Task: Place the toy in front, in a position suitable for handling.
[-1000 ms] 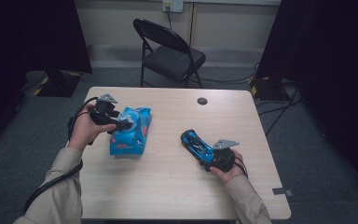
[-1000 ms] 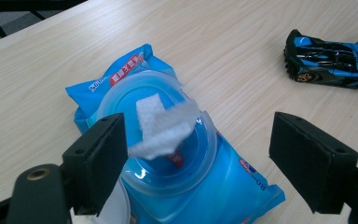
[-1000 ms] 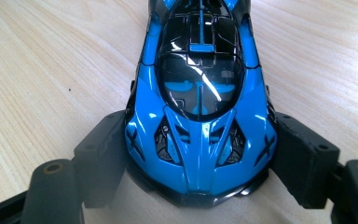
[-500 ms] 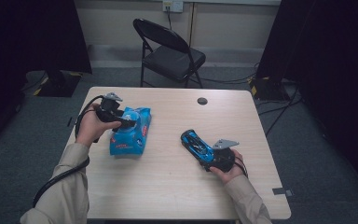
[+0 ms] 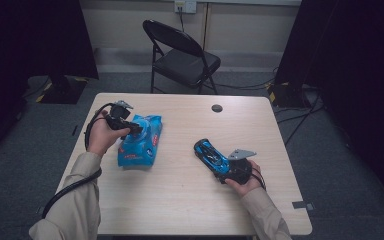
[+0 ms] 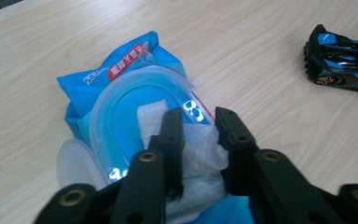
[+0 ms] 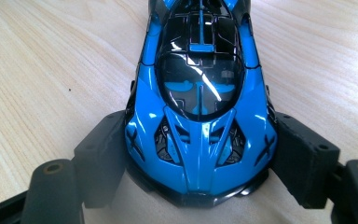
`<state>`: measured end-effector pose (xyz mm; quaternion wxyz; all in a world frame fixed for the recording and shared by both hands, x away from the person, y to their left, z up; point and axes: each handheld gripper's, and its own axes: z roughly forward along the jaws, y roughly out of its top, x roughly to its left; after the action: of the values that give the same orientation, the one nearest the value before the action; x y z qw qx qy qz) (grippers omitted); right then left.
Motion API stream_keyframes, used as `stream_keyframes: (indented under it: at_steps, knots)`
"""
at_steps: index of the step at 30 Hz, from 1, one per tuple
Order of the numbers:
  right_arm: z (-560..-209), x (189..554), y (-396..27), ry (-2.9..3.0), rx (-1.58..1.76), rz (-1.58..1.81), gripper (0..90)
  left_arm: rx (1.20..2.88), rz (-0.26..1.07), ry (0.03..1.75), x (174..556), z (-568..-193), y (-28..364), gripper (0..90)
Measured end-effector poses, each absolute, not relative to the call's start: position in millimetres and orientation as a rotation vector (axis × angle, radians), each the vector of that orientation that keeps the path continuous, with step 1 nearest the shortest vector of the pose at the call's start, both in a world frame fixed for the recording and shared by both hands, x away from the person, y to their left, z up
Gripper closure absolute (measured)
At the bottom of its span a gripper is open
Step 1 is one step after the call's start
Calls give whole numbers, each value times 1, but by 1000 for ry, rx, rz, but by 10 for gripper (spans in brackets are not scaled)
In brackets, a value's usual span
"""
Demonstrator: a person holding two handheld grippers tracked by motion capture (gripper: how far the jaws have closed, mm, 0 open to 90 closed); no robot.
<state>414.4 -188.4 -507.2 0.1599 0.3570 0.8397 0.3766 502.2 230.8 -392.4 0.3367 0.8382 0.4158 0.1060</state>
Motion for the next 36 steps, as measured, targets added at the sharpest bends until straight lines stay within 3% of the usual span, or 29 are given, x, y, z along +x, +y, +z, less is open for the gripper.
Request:
stream_keyframes:
  at_steps: [6, 36]
  knots:
    - [-507, 414, -188, 2399, 1020, 1076, 251, 2171, 256, 1123, 500, -385, 232, 890]
    - [-507, 414, -188, 2398, 1021, 1076, 252, 2150, 200, 1098, 481, -320, 220, 899]
